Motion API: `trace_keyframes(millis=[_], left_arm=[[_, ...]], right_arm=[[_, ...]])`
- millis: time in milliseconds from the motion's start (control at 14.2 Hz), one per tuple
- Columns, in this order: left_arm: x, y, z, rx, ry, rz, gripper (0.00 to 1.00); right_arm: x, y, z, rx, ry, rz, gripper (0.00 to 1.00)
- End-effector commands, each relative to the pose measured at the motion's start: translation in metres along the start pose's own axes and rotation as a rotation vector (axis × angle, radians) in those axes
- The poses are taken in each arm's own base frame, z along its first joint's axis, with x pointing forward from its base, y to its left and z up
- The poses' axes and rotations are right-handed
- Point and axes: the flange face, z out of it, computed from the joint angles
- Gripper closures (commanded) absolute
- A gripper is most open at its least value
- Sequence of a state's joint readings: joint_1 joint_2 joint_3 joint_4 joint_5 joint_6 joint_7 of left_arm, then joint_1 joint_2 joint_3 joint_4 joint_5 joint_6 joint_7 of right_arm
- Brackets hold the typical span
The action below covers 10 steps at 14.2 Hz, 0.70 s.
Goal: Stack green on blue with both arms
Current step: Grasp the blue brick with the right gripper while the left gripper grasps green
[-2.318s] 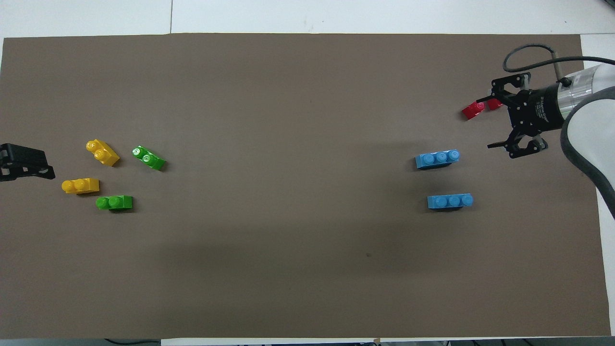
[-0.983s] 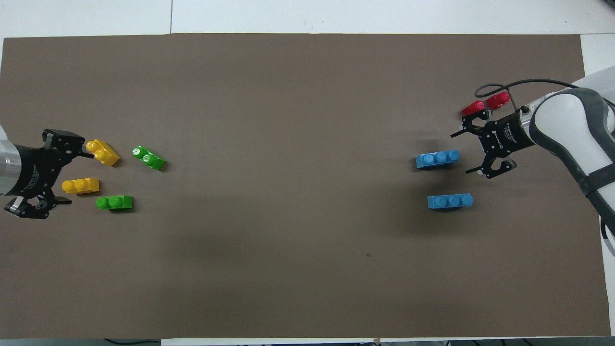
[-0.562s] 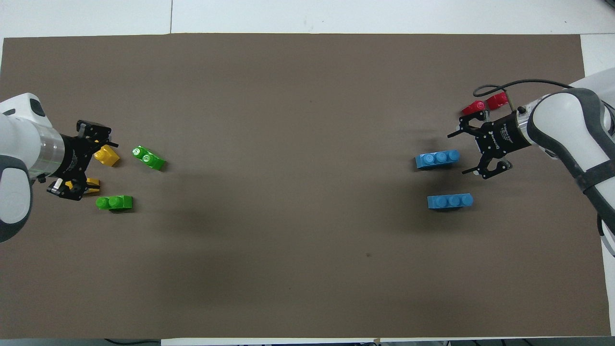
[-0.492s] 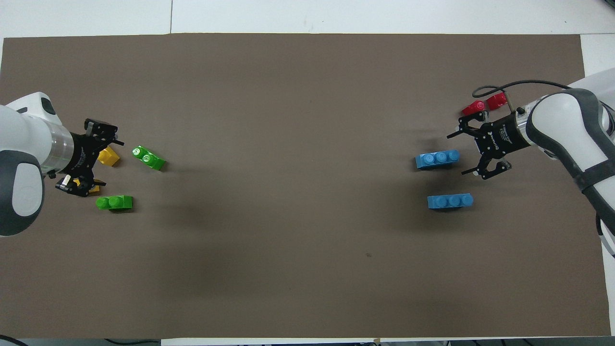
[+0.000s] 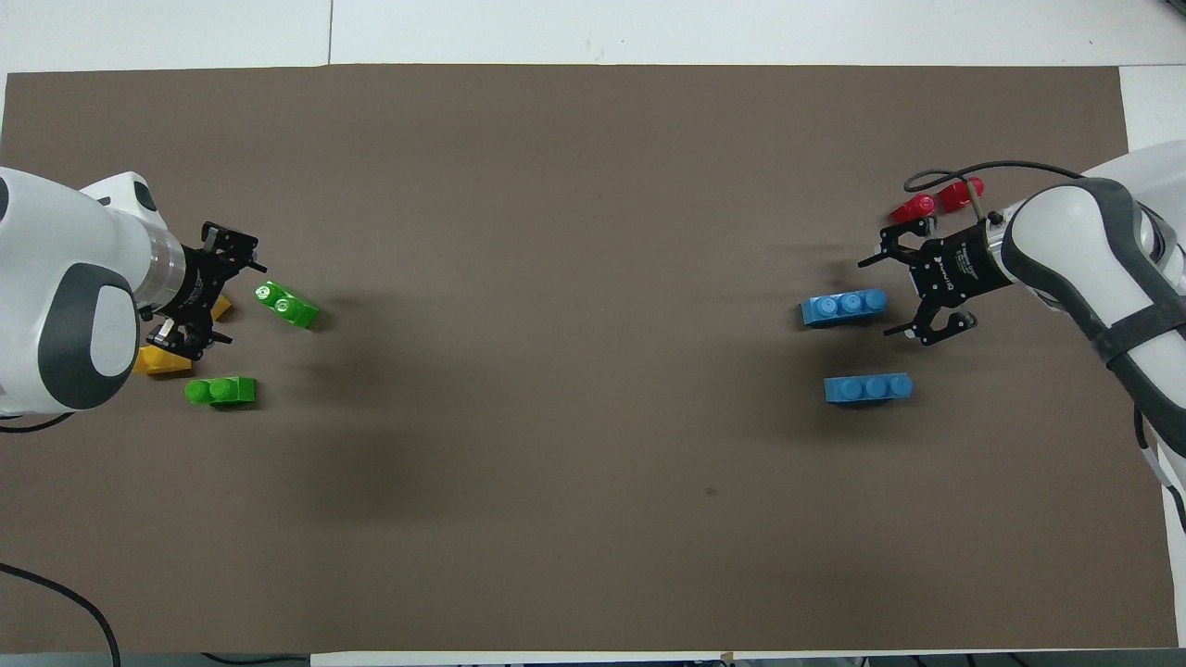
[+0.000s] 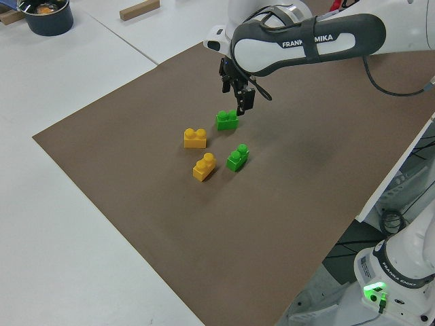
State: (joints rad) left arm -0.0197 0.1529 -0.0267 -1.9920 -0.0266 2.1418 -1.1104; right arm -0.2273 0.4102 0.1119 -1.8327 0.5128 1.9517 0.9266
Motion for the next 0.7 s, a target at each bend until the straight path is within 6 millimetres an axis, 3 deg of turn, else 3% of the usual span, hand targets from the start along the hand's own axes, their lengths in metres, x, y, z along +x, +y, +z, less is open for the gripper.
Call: trace_keyframes(millis=[0,140,351,421,562,632], left_arm=[[0.005,0.012,0.023,-0.001,-0.011,0.018,0.00],[0.009,0.018,0.038,0.014,-0.020,0.039,0.00],[0.012,0.021,0.055,0.016,-0.022,0.051,0.00],[0.012,0.021,0.059,0.018,-0.025,0.056,0.00],[0.014,0.017,0.064,0.023,-0.030,0.090,0.00],[0.015,0.017,0.066,0.020,-0.029,0.099,0.00]], right_arm=[[0.007,0.003,0.004,0.044,-0.012,0.023,0.04],[0.005,0.002,0.008,0.046,-0.009,0.036,0.05],[0.007,0.003,0.009,0.071,-0.017,0.061,0.22],[0.007,0.002,0.009,0.072,-0.016,0.062,0.33],[0.008,0.001,0.006,0.088,-0.004,0.070,0.74],[0.008,0.000,0.006,0.090,-0.003,0.077,0.89]])
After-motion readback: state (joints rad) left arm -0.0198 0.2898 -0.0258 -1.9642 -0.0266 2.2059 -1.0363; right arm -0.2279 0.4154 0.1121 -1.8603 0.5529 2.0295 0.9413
